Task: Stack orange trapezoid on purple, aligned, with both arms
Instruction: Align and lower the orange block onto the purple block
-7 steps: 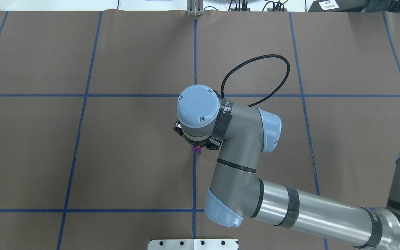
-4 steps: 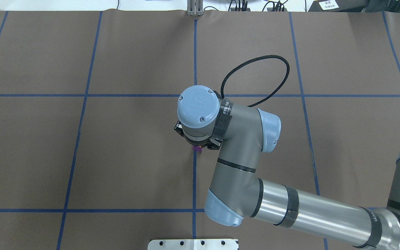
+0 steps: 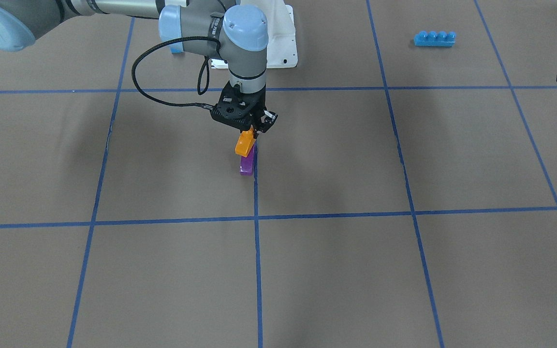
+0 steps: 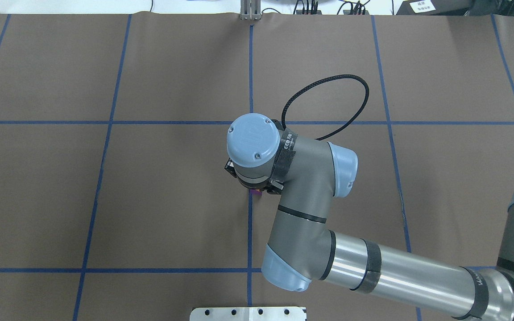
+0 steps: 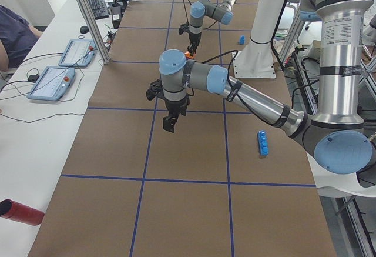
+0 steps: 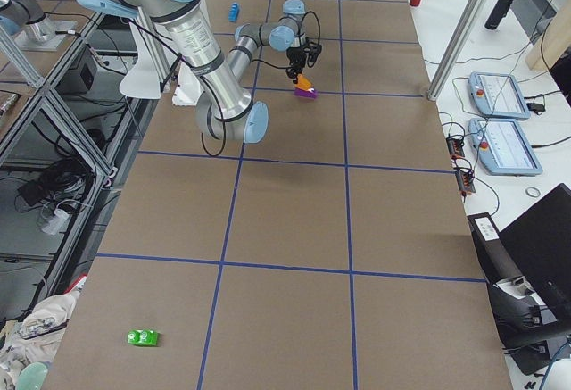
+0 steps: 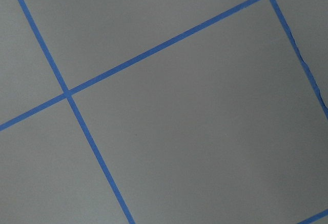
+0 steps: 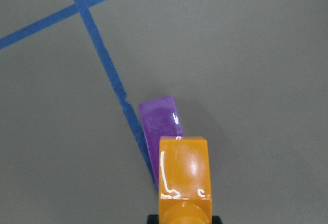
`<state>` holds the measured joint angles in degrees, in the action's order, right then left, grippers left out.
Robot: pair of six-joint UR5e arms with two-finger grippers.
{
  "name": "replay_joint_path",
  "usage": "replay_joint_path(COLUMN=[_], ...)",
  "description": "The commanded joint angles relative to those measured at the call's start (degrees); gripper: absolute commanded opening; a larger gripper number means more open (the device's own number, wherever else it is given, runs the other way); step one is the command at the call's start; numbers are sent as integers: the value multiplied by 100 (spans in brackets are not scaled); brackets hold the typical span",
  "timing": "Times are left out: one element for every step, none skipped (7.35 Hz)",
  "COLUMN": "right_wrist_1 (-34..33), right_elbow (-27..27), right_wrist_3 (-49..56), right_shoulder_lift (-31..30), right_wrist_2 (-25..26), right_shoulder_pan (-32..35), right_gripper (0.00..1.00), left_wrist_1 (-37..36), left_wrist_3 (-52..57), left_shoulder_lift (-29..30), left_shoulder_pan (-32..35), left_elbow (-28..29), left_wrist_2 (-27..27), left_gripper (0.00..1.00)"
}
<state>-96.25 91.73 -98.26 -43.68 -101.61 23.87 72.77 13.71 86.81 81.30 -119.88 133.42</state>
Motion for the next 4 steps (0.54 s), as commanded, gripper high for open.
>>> replay_joint_path(right_wrist_1=[10,19,19,19], right_elbow=[-24,-41,-41,-50], right_wrist_3=[26,105,158,158], right_shoulder_lift=[-8,-9,-9,-9], right_wrist_2=[44,44,53,105], right_shoulder_pan=[-40,-40,-49,-49], right_gripper=[0,8,86,100], left_wrist_1=[0,0,0,0], left_wrist_3=[0,0,0,0], left_shoulder_lift=[2,2,2,2], left_shoulder_pan=[0,0,0,0], left_elbow=[0,0,0,0], left_wrist_2=[0,0,0,0], left_gripper=[100,100,100,100])
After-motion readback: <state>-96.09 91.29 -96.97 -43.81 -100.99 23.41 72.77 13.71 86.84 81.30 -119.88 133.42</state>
